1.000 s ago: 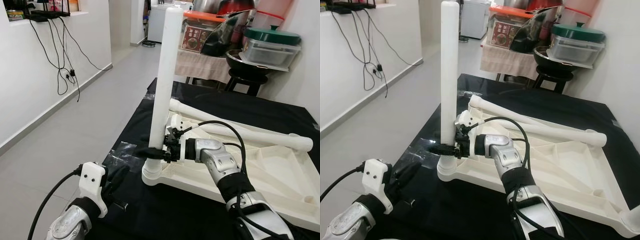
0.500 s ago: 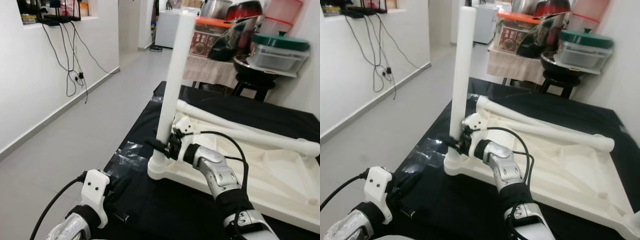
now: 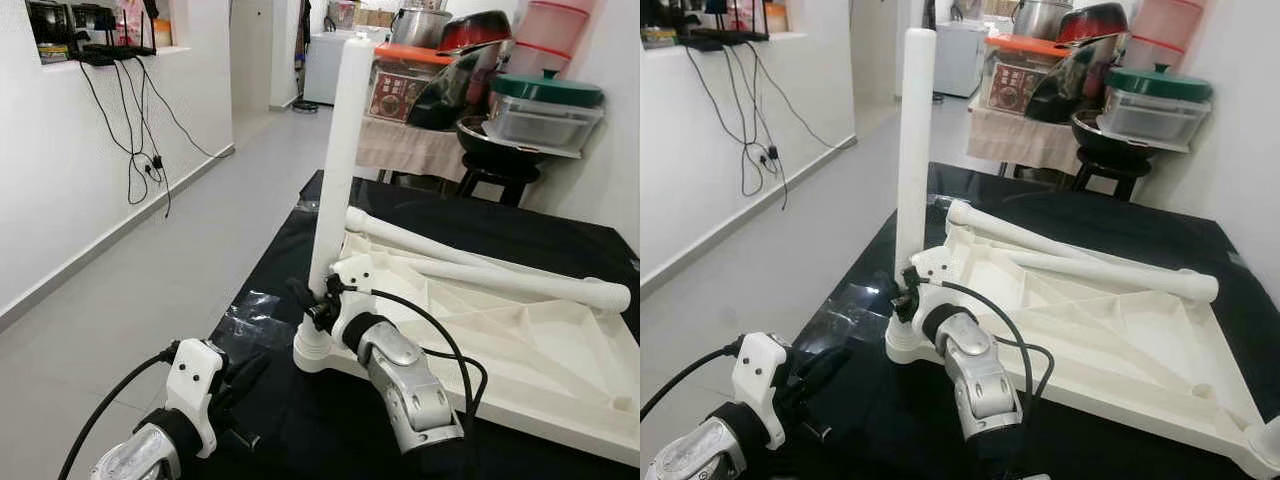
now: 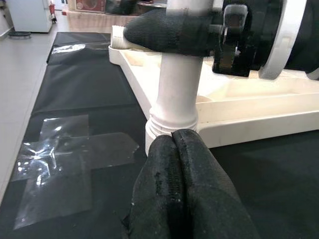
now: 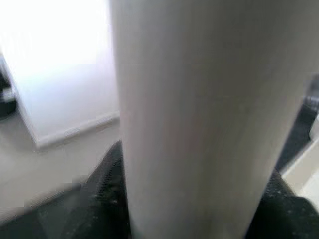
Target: Building children table
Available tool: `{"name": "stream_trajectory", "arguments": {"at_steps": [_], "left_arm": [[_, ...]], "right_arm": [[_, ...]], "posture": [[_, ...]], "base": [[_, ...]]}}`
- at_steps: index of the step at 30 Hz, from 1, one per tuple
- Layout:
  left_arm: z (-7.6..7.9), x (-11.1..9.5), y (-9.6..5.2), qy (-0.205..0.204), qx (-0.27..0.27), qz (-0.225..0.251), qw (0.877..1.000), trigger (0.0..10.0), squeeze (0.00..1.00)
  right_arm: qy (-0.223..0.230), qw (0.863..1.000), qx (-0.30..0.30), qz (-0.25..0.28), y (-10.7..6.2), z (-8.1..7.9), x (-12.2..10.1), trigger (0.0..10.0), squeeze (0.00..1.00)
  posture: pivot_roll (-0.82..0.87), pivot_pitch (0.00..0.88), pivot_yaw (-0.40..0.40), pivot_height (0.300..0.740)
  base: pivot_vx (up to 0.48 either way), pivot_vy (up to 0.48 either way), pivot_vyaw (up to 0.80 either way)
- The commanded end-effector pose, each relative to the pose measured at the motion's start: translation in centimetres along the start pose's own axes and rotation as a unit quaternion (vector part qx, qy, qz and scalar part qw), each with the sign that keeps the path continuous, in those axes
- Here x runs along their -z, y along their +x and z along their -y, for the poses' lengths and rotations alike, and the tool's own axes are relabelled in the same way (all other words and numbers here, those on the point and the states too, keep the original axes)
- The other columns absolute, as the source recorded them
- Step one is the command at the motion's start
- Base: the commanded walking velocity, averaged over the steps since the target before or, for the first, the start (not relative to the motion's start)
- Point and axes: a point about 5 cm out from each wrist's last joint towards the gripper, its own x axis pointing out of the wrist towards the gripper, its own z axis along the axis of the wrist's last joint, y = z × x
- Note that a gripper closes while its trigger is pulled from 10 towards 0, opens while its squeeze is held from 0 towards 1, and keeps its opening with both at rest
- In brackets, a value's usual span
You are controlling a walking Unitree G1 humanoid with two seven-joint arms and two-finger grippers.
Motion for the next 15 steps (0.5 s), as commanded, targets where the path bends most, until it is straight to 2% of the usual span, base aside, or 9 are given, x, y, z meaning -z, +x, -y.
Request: {"name": "stream_trajectory", "arguments": {"at_steps": [1,3,5,6,7,10,12,13,15], "left_arm": [[0.0,0.0,0.2,-0.001,-0.003,0.003,1.0,10.0,0.0],[0.0,-0.1,0.3,-0.001,-0.003,0.004,1.0,10.0,0.0],[0.0,-0.1,0.4,-0.002,-0.002,0.006,1.0,10.0,0.0],[-0.1,-0.1,0.4,-0.002,-0.001,0.007,1.0,10.0,0.0],[-0.1,-0.1,0.4,-0.002,-0.001,0.007,1.0,10.0,0.0],[-0.1,-0.1,0.5,-0.003,0.0,0.008,1.0,10.0,0.0],[-0.1,-0.1,0.6,-0.004,-0.002,0.009,1.0,10.0,0.0],[-0.1,-0.1,0.6,-0.004,-0.002,0.009,1.0,10.0,0.0],[-0.2,0.0,0.7,-0.004,-0.005,0.01,1.0,10.0,0.0]], "right_arm": [[0.018,0.998,-0.057,-0.008,-0.3,-0.4,0.0,10.0,1.0],[0.018,0.996,-0.087,0.009,-0.4,-0.7,-0.8,10.0,1.0],[0.0,0.985,-0.167,0.049,-0.5,-1.1,-2.8,10.0,1.0],[-0.017,0.974,-0.217,0.062,-0.4,-1.2,-3.7,10.0,0.0],[-0.017,0.974,-0.217,0.062,-0.4,-1.2,-3.7,10.0,0.0],[-0.041,0.957,-0.279,0.069,-0.4,-1.2,-4.6,10.0,0.0],[-0.077,0.939,-0.331,0.048,-0.2,-0.7,-4.3,10.0,0.0],[-0.077,0.939,-0.331,0.048,-0.2,-0.7,-4.3,10.0,0.0],[-0.089,0.921,-0.378,0.021,-0.1,0.3,-4.1,10.0,0.0]], "posture": [[0.12,0.0,-0.105,0.74],[0.12,0.0,-0.105,0.74],[0.11,0.0,-0.103,0.74],[0.11,0.0,-0.104,0.74],[0.11,0.0,-0.104,0.74],[0.11,0.0,-0.104,0.74],[0.12,0.0,-0.106,0.74],[0.12,0.0,-0.106,0.74],[0.12,0.0,-0.109,0.74]], "base": [[0.0,0.0,0.0],[0.0,0.0,0.0],[0.0,0.0,0.0],[0.0,0.0,0.0],[0.0,0.0,0.0],[0.0,0.0,0.0],[0.0,0.0,0.0],[0.0,0.0,0.0],[0.0,0.0,0.0]]}}
